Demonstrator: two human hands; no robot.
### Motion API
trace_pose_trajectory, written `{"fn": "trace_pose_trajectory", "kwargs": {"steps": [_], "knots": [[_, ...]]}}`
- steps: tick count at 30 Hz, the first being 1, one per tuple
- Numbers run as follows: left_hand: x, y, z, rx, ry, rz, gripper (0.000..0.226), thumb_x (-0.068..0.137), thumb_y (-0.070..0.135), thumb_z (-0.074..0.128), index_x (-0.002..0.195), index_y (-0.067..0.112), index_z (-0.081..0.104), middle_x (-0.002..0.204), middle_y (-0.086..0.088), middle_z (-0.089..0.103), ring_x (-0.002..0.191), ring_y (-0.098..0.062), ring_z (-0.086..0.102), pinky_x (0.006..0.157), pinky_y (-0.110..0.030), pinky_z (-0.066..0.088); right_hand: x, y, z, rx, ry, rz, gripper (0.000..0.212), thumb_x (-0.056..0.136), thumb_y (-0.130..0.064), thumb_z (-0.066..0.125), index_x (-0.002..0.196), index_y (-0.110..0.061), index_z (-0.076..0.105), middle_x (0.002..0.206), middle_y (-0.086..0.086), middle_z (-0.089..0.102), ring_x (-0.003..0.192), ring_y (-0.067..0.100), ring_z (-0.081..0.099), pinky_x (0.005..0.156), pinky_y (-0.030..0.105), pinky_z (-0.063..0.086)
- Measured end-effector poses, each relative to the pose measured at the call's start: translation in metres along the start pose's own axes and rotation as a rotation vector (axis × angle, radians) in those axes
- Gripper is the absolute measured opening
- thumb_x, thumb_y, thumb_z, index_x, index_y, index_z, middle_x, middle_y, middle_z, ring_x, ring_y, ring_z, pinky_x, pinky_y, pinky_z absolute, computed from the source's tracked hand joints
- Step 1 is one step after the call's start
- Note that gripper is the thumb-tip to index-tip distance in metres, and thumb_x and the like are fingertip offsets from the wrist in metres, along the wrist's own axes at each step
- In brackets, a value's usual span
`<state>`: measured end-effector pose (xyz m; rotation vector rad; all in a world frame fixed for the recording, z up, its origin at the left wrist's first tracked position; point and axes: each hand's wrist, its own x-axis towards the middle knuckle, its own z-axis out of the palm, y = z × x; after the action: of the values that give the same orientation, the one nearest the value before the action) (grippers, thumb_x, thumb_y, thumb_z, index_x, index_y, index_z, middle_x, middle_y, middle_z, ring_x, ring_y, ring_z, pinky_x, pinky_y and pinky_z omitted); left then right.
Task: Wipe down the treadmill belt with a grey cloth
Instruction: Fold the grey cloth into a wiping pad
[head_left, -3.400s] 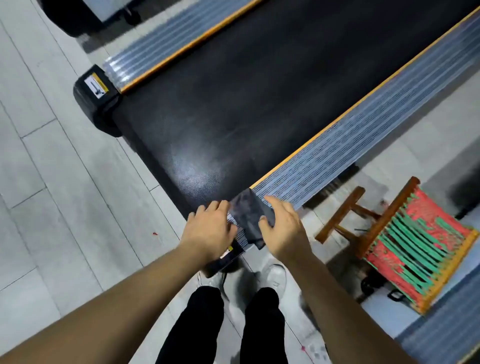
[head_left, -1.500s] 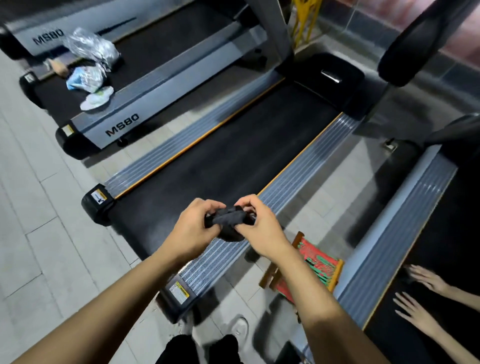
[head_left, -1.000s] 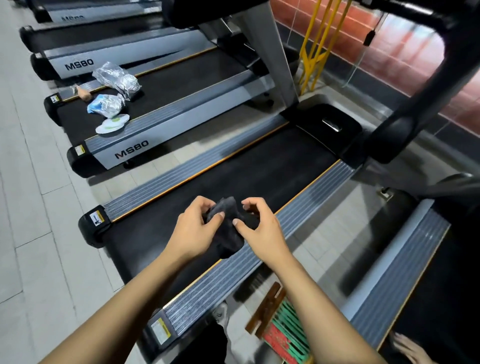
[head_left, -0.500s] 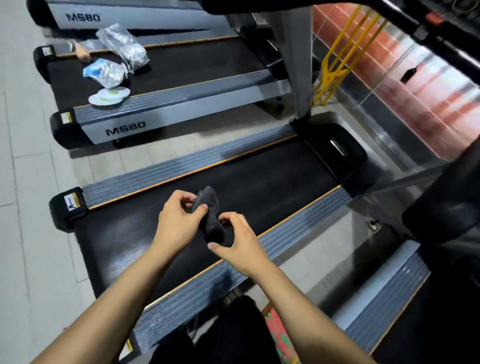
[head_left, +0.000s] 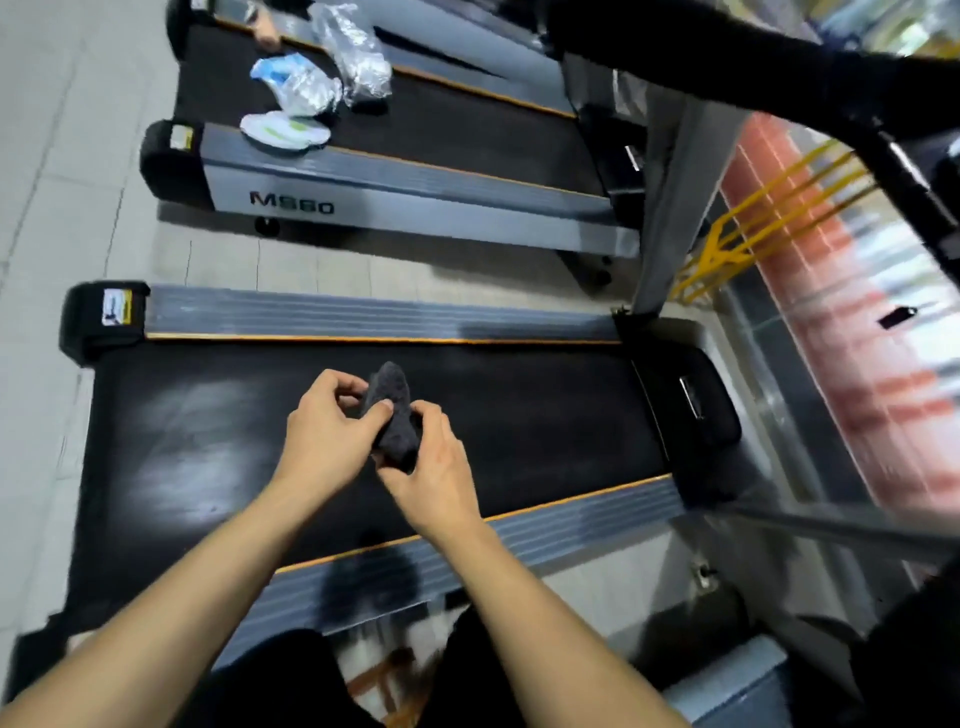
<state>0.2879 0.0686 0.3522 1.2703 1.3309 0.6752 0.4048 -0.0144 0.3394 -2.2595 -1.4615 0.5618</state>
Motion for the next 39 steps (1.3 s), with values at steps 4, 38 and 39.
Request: {"fn": "trace_pose_trajectory", "kwargs": {"steps": [4, 38, 39], "knots": [[0.026, -0.036, 0.037, -0.014, 0.055, -0.060, 0.023, 0.085, 0.026, 0.077, 0.100, 0.020, 0.060, 0.093, 0.008, 0.064, 0.094, -0.016, 0.064, 0.086, -0.034, 0.050, 0.034, 0.045, 0.024, 0.035, -0.074, -0.023, 0.051, 0.081, -0.016, 0.061, 0.126, -0.030, 0.041, 0.119, -0.001, 0.061, 0.104, 0.026, 0.059, 0.085, 0.040, 0.049], [0.214, -0.319, 0.685, 0.313, -0.504, 0.042, 0.035, 0.088, 0.061, 0.037, 0.096, 0.045, 0.067, 0.088, 0.021, 0.073, 0.097, -0.013, 0.069, 0.096, -0.046, 0.053, 0.155, 0.758, 0.089, 0.497, 0.216, 0.233, 0.040, 0.085, -0.010, 0.064, 0.117, -0.034, 0.059, 0.104, -0.013, 0.068, 0.097, 0.008, 0.066, 0.082, 0.023, 0.053], [0.217, -0.317, 0.708, 0.307, -0.532, 0.076, 0.036, 0.091, 0.057, 0.036, 0.099, 0.045, 0.068, 0.094, 0.023, 0.073, 0.102, -0.009, 0.068, 0.099, -0.042, 0.051, 0.161, 0.778, 0.080, 0.514, 0.238, 0.249, 0.038, 0.086, -0.009, 0.065, 0.115, -0.034, 0.060, 0.100, -0.013, 0.069, 0.093, 0.006, 0.066, 0.078, 0.019, 0.051]]}}
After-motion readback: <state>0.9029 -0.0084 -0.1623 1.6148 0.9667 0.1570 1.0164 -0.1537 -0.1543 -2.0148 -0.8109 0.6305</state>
